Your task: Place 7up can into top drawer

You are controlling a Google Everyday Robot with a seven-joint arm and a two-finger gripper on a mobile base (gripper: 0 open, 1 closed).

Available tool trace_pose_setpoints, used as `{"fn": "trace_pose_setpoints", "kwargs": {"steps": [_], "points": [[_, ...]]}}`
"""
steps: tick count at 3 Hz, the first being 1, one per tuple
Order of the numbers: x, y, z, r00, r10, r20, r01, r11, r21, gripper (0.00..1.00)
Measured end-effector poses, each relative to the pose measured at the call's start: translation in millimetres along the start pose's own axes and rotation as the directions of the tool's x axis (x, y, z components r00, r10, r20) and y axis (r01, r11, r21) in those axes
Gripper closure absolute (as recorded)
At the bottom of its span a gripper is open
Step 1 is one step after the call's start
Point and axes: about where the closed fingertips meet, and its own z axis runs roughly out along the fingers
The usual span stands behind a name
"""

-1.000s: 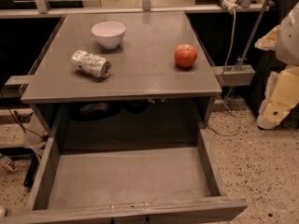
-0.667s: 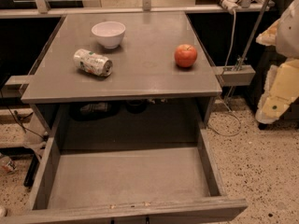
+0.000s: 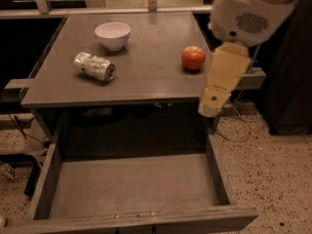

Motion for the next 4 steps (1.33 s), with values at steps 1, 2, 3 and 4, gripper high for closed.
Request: {"fn": "trace_pose_setpoints", "kwargs": {"steps": [1,2,3,4], "points": [[-56.3,-4.5,11.4,0.999,-0.045,0.003,0.045,0.9989,-0.007,0.00],[-62.8,-4.9,6.0,0.998,-0.052,0.022,0.052,0.9986,0.014,0.00],[-68.3,-5.6,4.7,0.998,-0.047,0.050,0.045,0.9986,0.026,0.00],[-91.1,-35.6,27.8,0.995,0.036,0.096,-0.040,0.9984,0.039,0.00]]}}
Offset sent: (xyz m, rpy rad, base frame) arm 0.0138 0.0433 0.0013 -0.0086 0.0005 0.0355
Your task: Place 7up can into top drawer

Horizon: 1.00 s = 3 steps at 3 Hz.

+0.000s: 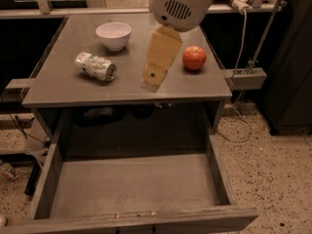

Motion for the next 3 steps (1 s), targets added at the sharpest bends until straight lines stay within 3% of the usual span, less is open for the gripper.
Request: {"fn": "trace_pose_setpoints", "kwargs": {"steps": [1,3], "points": [[-22.6,-35.0,33.1,0.995,0.095,0.028,-0.095,0.9953,-0.020,0.00],[-50.8,-86.6,96.4,0.980,0.189,0.056,-0.184,0.9786,-0.092,0.00]]}}
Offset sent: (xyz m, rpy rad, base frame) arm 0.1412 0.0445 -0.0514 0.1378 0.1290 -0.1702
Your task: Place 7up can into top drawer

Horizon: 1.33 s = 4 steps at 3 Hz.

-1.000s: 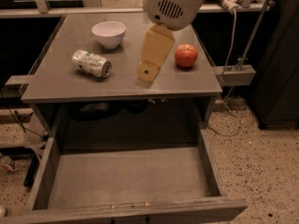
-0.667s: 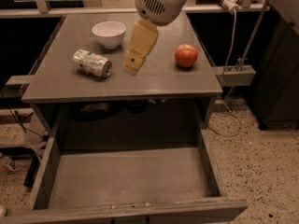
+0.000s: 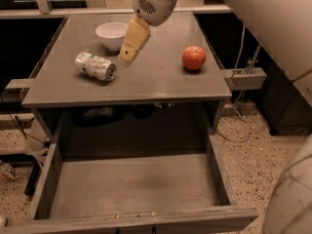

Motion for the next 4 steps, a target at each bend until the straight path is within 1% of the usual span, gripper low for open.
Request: {"fn": "trace_pose_setpoints", "kwargs": {"steps": [1,2,3,4], "points": [[-3.8,2.2,6.7,1.000,-0.006,0.009,0.006,1.0000,-0.003,0.00],[-24.4,4.9,41.8,1.000,0.008,0.002,-0.008,0.9995,-0.032,0.00],[-43.4,-1.1,77.8,0.998,0.039,-0.040,-0.041,0.9983,-0.042,0.00],[-45.2,-5.9,107.1,0.993,0.085,-0.079,-0.089,0.9947,-0.051,0.00]]}}
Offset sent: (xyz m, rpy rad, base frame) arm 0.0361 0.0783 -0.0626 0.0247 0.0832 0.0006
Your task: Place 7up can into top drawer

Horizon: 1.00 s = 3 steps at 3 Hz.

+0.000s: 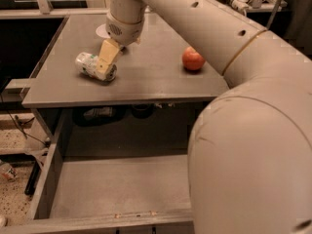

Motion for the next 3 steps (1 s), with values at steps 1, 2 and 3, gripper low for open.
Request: {"fn": "trace_pose_setpoints", "kwargs": {"steps": [1,2,3], "points": [[-5.4,-1.3,17.7,0.999,0.029,-0.022,-0.029,0.9996,-0.007,0.00],[-12.5,5.6,20.2,0.999,0.047,-0.027,-0.048,0.9988,-0.010,0.00],[-31.6,27.0,8.8,0.999,0.050,-0.015,-0.049,0.9987,0.009,0.00]]}}
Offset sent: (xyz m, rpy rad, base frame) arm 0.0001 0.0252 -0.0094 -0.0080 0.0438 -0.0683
